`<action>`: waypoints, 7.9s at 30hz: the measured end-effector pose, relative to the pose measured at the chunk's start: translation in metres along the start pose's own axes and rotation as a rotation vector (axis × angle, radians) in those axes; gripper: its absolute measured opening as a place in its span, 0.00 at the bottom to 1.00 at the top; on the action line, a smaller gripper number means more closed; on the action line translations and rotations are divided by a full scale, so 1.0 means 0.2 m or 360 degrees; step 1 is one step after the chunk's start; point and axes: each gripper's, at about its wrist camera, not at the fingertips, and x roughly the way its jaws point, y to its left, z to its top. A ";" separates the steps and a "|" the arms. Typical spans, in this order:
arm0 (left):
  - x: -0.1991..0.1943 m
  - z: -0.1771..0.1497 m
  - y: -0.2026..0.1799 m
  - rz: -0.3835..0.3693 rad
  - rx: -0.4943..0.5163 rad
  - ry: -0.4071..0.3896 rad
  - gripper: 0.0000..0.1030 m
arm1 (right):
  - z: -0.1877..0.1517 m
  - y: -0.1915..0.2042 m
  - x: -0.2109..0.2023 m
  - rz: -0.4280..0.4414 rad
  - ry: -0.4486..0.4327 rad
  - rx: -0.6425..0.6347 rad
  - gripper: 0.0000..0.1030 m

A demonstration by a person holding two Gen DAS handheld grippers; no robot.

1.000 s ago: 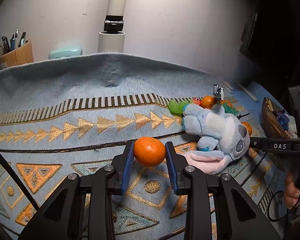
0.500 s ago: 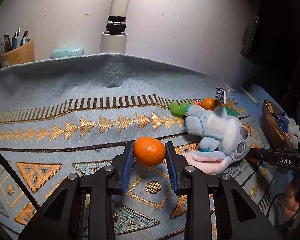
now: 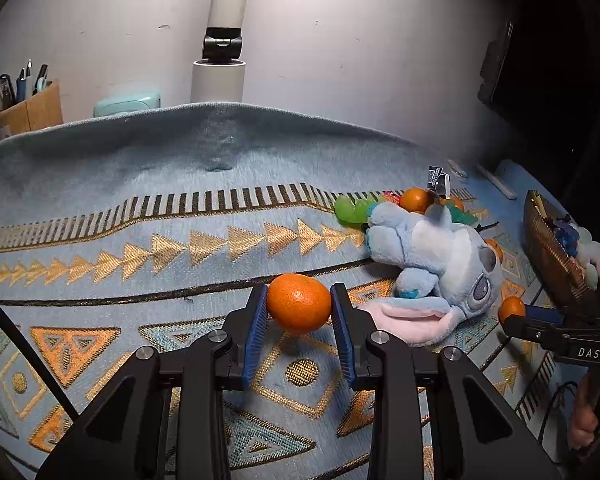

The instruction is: Organize objects

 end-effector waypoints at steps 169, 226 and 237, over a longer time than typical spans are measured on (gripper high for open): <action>0.48 0.49 -0.64 -0.0498 0.0569 0.0346 0.14 | 0.19 0.00 -0.01 0.0139 0.0039 0.0114 0.62; -0.62 -0.17 -0.27 -0.0428 0.0017 -0.0042 0.14 | -0.29 0.16 -0.48 0.0283 -0.0205 0.0448 0.60; -0.60 -0.10 -0.43 -0.0451 0.0056 -0.0116 0.14 | -0.24 0.12 -0.69 0.0277 -0.0356 0.0405 0.60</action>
